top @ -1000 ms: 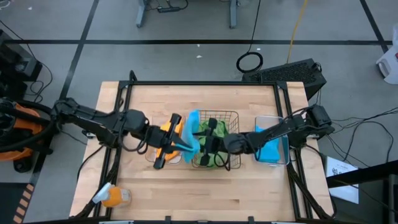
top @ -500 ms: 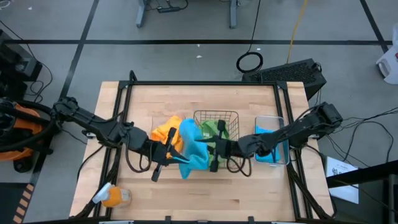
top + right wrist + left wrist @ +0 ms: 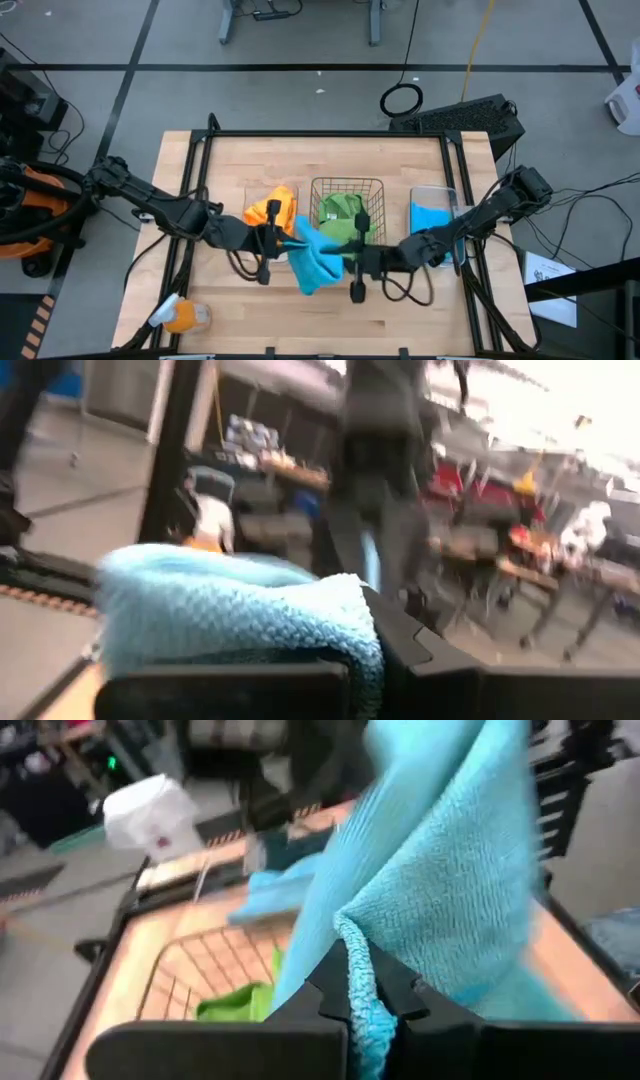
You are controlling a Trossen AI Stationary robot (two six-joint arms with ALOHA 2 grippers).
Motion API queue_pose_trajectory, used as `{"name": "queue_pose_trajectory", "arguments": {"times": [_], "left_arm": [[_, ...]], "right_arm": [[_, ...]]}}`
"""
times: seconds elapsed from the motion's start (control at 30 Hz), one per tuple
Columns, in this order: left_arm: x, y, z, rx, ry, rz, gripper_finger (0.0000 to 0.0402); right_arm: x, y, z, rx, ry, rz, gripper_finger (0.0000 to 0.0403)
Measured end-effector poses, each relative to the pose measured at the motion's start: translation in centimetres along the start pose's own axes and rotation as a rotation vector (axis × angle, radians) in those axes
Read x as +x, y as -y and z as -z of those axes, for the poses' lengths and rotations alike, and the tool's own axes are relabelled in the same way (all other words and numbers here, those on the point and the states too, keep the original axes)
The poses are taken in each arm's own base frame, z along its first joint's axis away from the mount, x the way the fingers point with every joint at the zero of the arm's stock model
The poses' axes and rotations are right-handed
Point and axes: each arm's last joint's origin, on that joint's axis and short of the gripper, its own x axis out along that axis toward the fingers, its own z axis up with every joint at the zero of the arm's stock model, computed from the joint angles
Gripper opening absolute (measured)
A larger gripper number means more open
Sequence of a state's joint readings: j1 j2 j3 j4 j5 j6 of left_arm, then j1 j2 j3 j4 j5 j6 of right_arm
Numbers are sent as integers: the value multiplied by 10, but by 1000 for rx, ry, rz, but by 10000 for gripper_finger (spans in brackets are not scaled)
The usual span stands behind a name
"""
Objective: Sort microfiber towel by color & place in baskets
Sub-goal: Put the blue microfiber towel into the right transparent bin
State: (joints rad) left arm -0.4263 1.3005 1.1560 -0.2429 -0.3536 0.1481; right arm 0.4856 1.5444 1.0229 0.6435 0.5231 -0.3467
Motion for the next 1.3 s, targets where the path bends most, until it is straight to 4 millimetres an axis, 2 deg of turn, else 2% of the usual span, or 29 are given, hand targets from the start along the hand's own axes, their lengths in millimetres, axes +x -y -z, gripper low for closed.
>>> {"name": "queue_pose_trajectory", "arguments": {"times": [0.2,0.3,0.43,0.73,0.9,1.0,1.1,1.3], "left_arm": [[9,2,4,-55,-33,-71,14],[18,6,7,-52,-41,-70,35],[34,12,7,-66,-7,-73,87],[74,27,15,-78,59,-82,236],[91,35,16,-33,130,-37,292],[94,41,17,-3,167,118,304],[95,45,17,5,181,202,301],[92,50,12,-26,232,230,256]], "right_arm": [[-6,-9,-8,-27,53,-20,3],[-7,-10,-9,-27,54,-21,3],[-7,-9,-10,-20,65,-17,3],[-7,-9,-12,-18,84,-16,3],[-7,-10,-12,-40,98,-64,3],[-7,-11,-12,-43,99,-68,3],[-7,-11,-10,-64,88,-69,3],[-6,-10,-7,-113,62,-71,3]]}}
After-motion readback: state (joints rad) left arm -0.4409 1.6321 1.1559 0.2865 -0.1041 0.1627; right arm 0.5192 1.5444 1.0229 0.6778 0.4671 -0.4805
